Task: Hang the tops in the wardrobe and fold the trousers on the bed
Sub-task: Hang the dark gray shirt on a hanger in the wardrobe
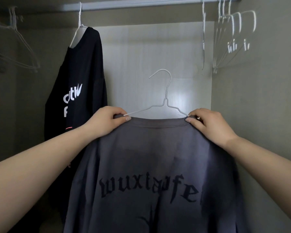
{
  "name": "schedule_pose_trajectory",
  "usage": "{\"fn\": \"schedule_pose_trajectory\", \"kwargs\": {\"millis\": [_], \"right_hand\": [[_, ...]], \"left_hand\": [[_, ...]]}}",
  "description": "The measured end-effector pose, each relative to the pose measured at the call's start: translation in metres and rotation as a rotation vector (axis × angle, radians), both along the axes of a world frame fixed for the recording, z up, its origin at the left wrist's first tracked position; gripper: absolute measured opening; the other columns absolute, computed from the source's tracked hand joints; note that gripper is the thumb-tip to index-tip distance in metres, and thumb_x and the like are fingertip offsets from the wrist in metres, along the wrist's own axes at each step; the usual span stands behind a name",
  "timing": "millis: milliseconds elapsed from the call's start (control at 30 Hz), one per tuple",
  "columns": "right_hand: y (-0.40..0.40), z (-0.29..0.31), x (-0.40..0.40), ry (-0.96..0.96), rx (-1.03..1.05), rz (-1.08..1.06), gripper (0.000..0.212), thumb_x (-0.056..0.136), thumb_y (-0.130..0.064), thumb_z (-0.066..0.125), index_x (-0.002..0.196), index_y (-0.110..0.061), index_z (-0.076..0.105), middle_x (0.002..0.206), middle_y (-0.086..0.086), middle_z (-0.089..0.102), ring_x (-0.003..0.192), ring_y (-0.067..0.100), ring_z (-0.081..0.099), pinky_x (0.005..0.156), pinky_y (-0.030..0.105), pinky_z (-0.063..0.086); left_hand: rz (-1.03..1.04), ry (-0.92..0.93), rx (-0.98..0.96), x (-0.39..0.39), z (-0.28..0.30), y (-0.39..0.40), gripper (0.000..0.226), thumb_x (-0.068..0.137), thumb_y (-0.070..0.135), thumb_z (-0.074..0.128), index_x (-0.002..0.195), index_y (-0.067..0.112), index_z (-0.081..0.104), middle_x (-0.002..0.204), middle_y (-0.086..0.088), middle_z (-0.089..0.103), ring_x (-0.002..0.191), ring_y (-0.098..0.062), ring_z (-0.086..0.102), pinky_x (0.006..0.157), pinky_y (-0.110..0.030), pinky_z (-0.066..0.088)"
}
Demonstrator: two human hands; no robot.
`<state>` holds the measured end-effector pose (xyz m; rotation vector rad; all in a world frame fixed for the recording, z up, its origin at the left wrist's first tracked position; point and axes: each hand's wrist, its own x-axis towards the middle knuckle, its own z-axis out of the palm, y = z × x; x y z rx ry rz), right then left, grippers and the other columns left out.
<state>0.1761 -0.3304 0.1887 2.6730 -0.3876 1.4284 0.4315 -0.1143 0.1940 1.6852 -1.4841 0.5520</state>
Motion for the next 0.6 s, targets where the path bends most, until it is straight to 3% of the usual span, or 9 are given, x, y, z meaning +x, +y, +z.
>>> {"fn": "schedule_pose_trajectory", "kwargs": {"millis": [100,200,300,400,500,600], "right_hand": [[-0.005,0.001,-0.004,0.043,0.05,0.018,0.015,0.091,-0.033,0.057,0.102,-0.025,0.064,0.091,-0.013,0.059,0.078,0.006,0.052,0.07,0.015,0.031],[-0.006,0.004,-0.003,0.064,0.105,0.03,0.022,0.09,-0.034,0.059,0.111,-0.031,0.063,0.096,-0.012,0.062,0.078,-0.001,0.055,0.073,0.019,0.035],[-0.002,0.009,-0.004,0.134,0.118,0.029,0.022,0.088,-0.037,0.062,0.11,-0.035,0.063,0.089,-0.016,0.061,0.075,-0.001,0.057,0.071,0.02,0.038],[0.002,0.014,-0.003,0.235,0.124,0.019,0.004,0.09,-0.04,0.057,0.092,-0.04,0.06,0.081,-0.016,0.062,0.075,0.003,0.058,0.07,0.02,0.04],[0.01,0.023,0.001,0.198,0.271,0.159,0.015,0.092,-0.033,0.056,0.08,-0.027,0.064,0.071,-0.01,0.059,0.067,0.006,0.053,0.067,0.023,0.04],[0.021,0.032,0.002,0.116,0.584,0.361,0.022,0.093,-0.027,0.057,0.083,-0.011,0.068,0.079,0.001,0.065,0.074,0.01,0.058,0.074,0.027,0.044]], "left_hand": [[0.005,0.002,-0.061,0.004,0.004,0.005,0.015,0.089,0.032,0.065,0.077,0.04,0.068,0.08,0.013,0.07,0.079,-0.004,0.062,0.071,-0.019,0.045],[0.076,-0.005,-0.073,0.016,0.005,0.008,0.018,0.089,0.039,0.063,0.076,0.03,0.071,0.077,0.009,0.069,0.077,-0.009,0.062,0.068,-0.021,0.045],[0.247,0.028,-0.062,0.028,0.005,0.01,0.055,0.083,0.06,0.058,0.062,0.009,0.059,0.059,-0.002,0.054,0.062,-0.019,0.053,0.058,-0.034,0.04],[0.417,0.081,-0.051,0.034,0.003,0.009,0.069,0.076,0.073,0.054,0.057,0.007,0.045,0.055,-0.004,0.047,0.058,-0.021,0.049,0.056,-0.033,0.036],[0.454,0.128,-0.045,0.036,0.008,0.007,0.067,0.075,0.074,0.054,0.057,0.011,0.045,0.058,-0.003,0.052,0.064,-0.023,0.054,0.06,-0.033,0.038],[0.361,0.186,-0.092,0.034,0.014,0.004,0.055,0.078,0.066,0.059,0.057,0.016,0.051,0.067,0.002,0.058,0.075,-0.024,0.06,0.072,-0.039,0.048]]}}
